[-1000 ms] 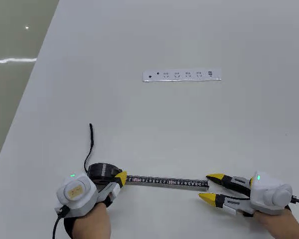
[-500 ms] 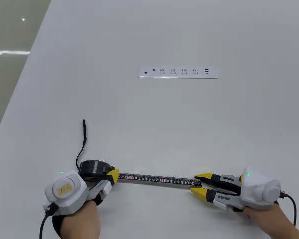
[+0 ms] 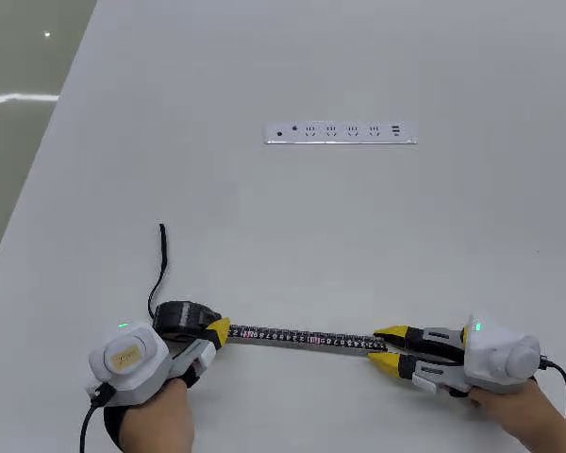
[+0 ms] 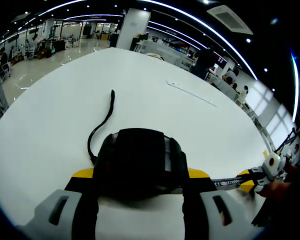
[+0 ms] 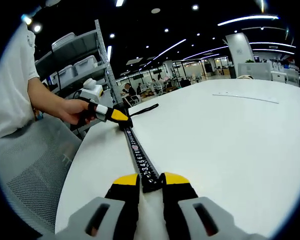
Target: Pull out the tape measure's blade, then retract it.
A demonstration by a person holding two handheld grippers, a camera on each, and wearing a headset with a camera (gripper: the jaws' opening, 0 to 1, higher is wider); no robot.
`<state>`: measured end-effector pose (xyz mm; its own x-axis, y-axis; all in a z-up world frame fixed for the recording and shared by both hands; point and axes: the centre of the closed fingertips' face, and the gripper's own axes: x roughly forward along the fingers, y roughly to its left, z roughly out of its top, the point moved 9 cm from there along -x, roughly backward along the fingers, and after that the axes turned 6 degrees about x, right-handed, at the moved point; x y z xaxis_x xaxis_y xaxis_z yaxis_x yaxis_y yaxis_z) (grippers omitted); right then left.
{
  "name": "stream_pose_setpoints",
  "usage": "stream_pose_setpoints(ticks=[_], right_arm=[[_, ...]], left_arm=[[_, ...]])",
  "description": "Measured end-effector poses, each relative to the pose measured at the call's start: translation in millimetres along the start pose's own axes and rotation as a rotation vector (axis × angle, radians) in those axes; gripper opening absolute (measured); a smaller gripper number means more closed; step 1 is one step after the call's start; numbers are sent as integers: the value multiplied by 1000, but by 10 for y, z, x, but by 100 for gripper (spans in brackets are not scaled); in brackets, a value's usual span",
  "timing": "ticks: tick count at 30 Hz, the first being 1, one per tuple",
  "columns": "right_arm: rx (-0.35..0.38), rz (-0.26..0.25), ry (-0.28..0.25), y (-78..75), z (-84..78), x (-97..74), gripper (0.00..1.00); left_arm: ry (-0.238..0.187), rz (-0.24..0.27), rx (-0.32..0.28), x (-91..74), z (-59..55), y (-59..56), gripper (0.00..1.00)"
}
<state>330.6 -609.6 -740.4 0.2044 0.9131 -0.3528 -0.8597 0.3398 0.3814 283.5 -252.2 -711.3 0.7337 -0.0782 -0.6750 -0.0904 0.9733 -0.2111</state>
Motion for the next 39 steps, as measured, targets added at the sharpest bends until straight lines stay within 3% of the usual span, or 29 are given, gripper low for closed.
stream_pose_setpoints(ticks=[39], right_arm=[[-80, 1, 18, -16, 14, -5, 15]], left_arm=[[39, 10, -19, 1, 26, -10, 64]])
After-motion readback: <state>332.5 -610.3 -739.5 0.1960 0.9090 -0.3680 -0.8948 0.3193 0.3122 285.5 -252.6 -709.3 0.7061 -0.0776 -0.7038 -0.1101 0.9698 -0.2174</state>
